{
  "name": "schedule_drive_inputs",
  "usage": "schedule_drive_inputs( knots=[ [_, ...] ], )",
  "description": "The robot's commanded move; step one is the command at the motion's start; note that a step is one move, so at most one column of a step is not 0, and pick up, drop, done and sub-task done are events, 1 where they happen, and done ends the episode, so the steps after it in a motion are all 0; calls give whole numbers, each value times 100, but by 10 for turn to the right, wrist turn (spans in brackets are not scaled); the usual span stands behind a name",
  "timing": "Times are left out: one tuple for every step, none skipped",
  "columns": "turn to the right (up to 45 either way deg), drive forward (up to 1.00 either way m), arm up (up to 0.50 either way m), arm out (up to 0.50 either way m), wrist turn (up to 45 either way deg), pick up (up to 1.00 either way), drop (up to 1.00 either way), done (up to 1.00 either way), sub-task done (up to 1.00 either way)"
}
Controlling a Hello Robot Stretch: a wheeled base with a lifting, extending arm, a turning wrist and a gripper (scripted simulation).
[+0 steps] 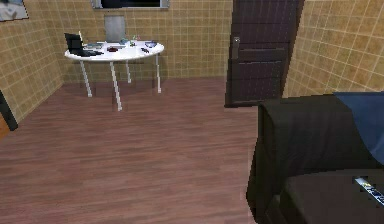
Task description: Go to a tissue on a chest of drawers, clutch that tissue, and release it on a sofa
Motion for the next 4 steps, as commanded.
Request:
schedule_drive_inputs(
  knots=[
    [0, 0, 0, 0, 450, 0, 0, 0, 0],
    [0, 0, 0, 0, 450, 0, 0, 0, 0],
    [0, 0, 0, 0, 420, 0, 0, 0, 0],
    [0, 0, -24, 0, 0, 0, 0, 0, 0]
  ],
)
